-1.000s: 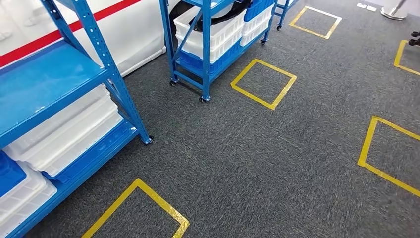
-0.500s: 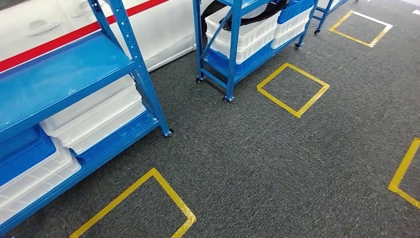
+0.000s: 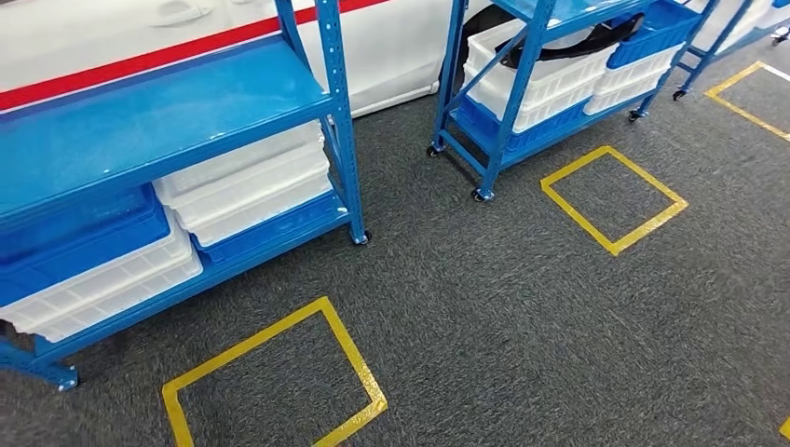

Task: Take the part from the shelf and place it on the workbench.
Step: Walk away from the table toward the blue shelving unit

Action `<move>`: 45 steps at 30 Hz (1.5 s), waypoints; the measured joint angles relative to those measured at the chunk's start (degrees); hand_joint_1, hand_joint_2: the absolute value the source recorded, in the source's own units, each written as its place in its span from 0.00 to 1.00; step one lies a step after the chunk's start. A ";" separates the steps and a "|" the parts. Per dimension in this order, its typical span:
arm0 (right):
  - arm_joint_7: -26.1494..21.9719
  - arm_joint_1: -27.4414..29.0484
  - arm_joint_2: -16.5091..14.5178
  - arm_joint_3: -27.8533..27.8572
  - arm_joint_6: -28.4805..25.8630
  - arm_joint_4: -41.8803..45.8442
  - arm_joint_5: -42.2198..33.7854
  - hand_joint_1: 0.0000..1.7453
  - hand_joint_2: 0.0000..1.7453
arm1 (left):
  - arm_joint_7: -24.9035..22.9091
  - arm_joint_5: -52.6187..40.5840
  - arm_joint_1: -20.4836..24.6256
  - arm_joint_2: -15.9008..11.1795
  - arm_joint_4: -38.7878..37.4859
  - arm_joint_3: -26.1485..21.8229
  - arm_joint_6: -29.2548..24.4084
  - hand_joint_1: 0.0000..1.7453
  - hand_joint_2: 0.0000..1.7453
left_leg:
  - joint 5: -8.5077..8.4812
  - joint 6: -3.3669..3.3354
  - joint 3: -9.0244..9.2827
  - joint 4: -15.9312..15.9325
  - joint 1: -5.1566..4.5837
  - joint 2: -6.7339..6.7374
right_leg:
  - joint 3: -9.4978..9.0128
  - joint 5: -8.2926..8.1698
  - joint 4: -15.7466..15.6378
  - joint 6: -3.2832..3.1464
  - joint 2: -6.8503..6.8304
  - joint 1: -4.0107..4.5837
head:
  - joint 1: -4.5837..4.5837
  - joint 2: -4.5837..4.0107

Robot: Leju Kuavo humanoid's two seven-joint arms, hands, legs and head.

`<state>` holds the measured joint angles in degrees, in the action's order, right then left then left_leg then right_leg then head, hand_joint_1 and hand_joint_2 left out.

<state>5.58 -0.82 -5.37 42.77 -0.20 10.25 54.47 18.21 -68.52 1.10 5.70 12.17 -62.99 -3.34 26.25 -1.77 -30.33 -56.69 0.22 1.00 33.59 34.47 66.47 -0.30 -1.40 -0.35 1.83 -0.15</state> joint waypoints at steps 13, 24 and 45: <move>0.06 0.06 -0.48 0.51 -0.02 -0.01 0.37 0.00 0.00 | 0.02 -0.42 -0.06 0.25 0.00 -0.17 0.00 0.00 0.00 | 0.81 3.51 -2.67 -2.94 0.89 -5.86 | -2.73 -5.69 -7.51 -0.51 3.00 -1.38 | 0.01 0.00; 0.41 0.22 0.32 0.56 -0.03 -0.02 0.39 0.00 0.00 | -0.03 -0.52 0.22 0.26 0.00 -0.18 0.06 0.00 0.00 | 0.97 2.27 -1.36 -2.87 -0.18 2.55 | -3.67 -4.89 -7.61 -0.79 -4.61 -0.06 | 0.00 0.00; 0.59 0.10 -0.54 0.97 -0.05 -0.02 0.40 0.00 0.00 | 0.52 -0.90 0.00 0.49 0.00 -1.01 -0.34 0.00 0.00 | 1.88 3.28 -4.21 -5.54 0.45 -3.69 | -3.04 -5.51 -7.72 -0.83 2.51 -1.13 | 0.02 0.00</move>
<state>6.17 -0.72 -5.91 43.74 -0.25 10.23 54.87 18.74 -69.42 1.10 6.19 12.17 -64.00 -3.68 28.13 1.51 -34.55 -62.23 0.67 -2.69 30.55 28.96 58.75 -1.12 1.11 -1.48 1.85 -0.15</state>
